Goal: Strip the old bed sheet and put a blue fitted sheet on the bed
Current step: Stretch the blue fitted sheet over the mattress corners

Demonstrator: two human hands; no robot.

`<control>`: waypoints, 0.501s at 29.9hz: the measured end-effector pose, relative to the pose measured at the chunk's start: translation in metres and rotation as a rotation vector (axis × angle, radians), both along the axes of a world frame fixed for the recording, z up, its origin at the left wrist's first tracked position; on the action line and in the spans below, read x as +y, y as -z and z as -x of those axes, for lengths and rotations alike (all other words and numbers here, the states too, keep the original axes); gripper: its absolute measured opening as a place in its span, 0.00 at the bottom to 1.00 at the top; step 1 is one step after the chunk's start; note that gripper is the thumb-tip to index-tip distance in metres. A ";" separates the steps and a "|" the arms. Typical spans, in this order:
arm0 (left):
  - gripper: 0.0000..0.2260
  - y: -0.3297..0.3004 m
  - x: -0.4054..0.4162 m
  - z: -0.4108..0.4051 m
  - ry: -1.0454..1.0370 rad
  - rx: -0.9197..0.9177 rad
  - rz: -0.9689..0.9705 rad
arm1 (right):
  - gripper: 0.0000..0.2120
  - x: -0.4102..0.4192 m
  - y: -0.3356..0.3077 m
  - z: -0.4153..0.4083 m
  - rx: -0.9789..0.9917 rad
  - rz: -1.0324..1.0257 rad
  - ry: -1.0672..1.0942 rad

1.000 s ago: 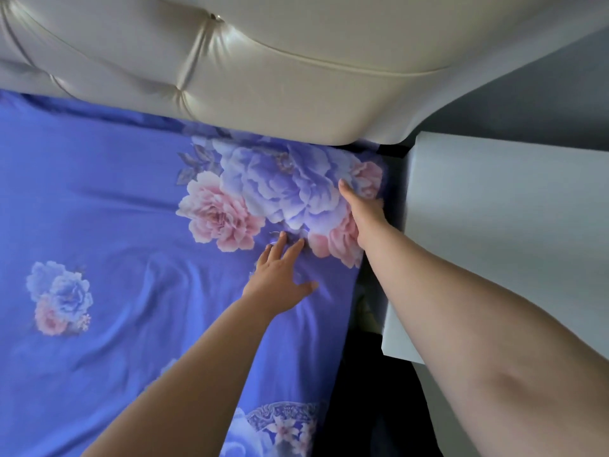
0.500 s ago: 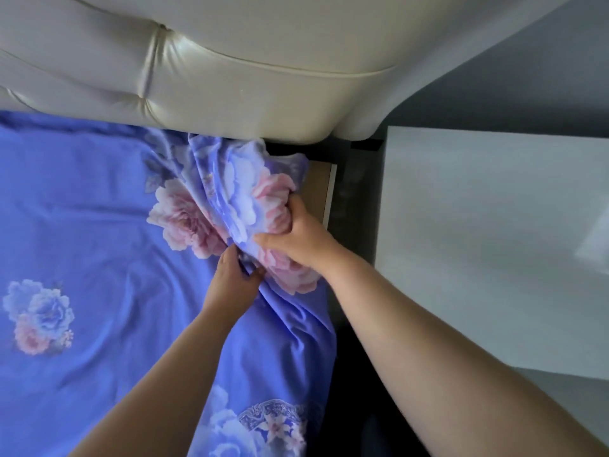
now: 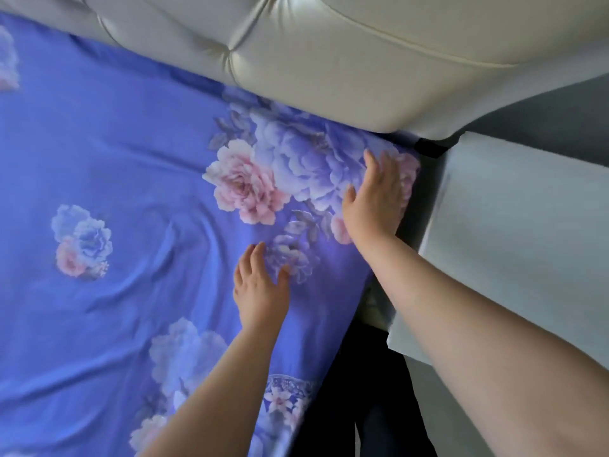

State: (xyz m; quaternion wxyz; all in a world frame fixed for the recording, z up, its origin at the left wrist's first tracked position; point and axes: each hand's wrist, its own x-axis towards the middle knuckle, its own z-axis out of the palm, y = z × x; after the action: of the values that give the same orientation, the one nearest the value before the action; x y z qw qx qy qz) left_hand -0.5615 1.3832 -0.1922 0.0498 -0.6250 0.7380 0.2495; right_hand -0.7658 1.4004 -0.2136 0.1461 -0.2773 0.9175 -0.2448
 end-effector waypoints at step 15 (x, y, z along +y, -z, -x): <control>0.31 0.011 0.055 -0.202 -0.744 -0.100 -0.151 | 0.21 -0.004 0.008 -0.226 -0.457 0.052 -0.685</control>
State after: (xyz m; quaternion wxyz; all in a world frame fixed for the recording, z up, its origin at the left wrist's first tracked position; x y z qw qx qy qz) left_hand -0.3596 1.4385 -0.2027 0.0376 -0.8560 0.4370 0.2735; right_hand -0.5395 1.3963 -0.2218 0.4119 -0.5089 0.7097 -0.2603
